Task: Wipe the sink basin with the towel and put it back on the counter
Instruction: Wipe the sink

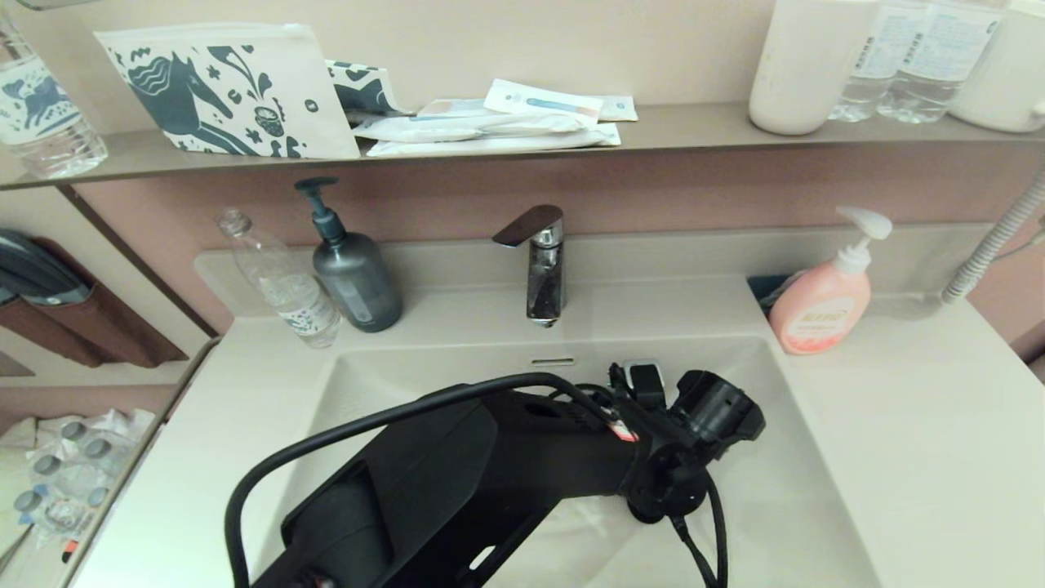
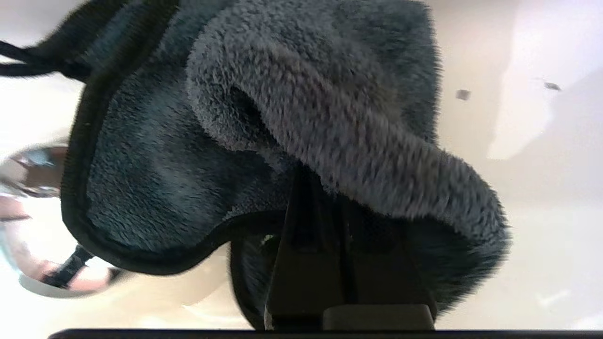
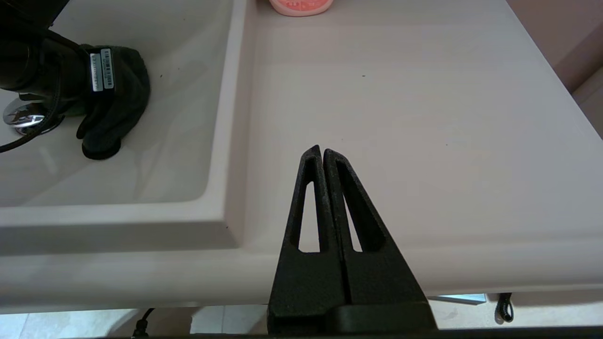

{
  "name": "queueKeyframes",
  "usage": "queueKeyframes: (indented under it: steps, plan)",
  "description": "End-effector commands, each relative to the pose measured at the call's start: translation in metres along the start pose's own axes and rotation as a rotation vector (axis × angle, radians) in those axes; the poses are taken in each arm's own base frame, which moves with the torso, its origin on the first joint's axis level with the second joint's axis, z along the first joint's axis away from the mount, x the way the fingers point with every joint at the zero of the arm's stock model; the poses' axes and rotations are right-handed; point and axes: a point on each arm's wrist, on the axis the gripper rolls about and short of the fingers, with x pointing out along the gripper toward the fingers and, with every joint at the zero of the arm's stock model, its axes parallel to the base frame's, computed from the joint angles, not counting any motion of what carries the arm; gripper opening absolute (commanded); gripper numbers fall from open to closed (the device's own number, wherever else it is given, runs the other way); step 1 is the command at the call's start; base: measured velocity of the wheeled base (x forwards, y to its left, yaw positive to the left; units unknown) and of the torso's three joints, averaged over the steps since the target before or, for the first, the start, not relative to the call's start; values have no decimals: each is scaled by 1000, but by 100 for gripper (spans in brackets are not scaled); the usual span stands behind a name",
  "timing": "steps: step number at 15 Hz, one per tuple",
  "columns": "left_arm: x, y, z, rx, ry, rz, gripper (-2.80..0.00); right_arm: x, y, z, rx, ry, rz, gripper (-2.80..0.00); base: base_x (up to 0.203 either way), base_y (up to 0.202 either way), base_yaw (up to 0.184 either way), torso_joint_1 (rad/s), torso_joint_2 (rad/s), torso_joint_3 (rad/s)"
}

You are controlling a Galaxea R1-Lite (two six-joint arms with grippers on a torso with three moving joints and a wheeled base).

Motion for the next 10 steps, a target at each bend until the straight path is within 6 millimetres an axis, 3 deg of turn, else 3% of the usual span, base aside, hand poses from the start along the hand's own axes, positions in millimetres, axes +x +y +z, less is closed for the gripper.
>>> queueKeyframes:
  steps: [1,7,10]
  plan:
    - [4,5,1,-1,2,20,-280,0,0,0,-1,1,0,-280,0,0,0,0,0,0]
    - [19,31,14,21,7,93,-280,0,0,0,-1,2,0,-280,0,0,0,0,0,0]
    - [28,55,23,8,26,150,-280,0,0,0,-1,1,0,-280,0,0,0,0,0,0]
